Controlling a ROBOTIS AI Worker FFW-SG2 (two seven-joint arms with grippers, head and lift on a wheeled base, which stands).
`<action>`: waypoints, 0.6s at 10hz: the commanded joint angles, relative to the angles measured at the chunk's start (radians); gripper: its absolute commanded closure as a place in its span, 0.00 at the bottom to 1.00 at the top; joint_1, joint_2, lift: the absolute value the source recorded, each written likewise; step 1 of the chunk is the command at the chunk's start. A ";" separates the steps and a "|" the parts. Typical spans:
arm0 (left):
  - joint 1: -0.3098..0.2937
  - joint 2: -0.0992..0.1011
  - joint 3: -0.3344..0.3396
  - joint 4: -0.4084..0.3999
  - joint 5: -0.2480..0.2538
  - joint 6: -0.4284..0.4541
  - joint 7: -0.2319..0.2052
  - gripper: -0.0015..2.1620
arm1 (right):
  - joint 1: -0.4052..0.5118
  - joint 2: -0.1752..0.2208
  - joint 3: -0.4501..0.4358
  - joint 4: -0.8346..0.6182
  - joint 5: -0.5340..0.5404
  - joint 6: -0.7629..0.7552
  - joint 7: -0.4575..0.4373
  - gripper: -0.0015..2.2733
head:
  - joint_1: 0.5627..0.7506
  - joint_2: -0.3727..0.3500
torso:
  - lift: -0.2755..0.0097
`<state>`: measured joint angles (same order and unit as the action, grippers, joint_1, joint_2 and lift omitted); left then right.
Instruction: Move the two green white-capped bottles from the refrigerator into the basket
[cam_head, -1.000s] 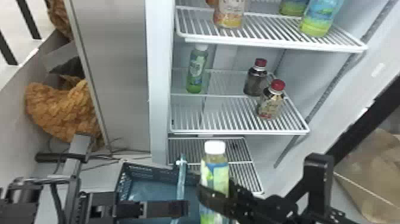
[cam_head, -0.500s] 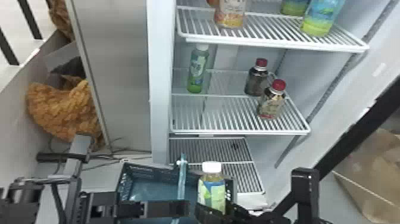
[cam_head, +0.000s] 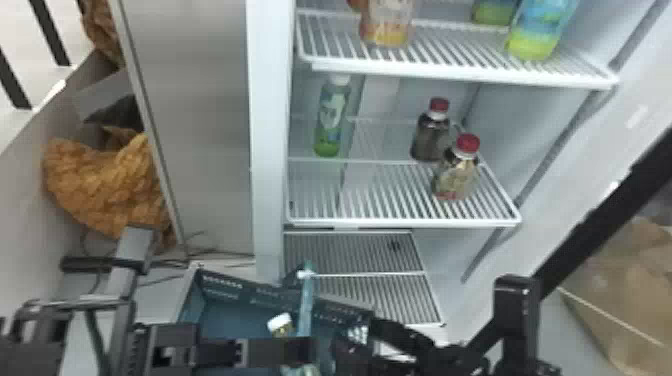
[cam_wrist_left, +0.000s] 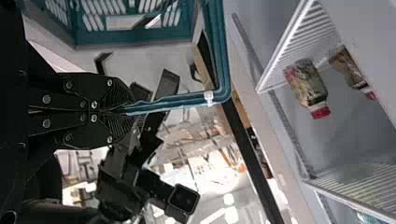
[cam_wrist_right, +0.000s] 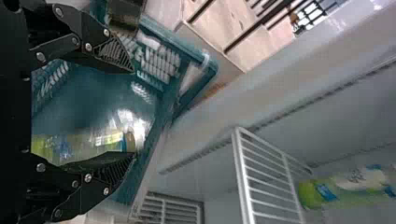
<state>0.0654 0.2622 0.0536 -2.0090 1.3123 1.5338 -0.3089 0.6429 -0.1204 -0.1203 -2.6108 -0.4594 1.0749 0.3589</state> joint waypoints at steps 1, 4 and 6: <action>0.001 0.000 0.002 0.000 0.000 0.000 0.001 0.54 | 0.000 0.002 -0.003 -0.007 0.023 -0.061 0.000 0.21 | 0.70 0.26 | 0.04; 0.001 0.000 0.002 0.000 0.002 -0.002 0.001 0.54 | -0.024 0.005 -0.011 0.025 0.039 -0.223 -0.011 0.21 | 0.70 0.23 | 0.04; 0.003 0.000 0.004 0.000 0.004 -0.002 0.001 0.54 | -0.051 0.005 -0.009 0.062 0.047 -0.329 -0.011 0.21 | 0.70 0.22 | 0.04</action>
<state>0.0682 0.2623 0.0569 -2.0089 1.3148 1.5336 -0.3083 0.5993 -0.1149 -0.1310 -2.5622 -0.4178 0.7848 0.3482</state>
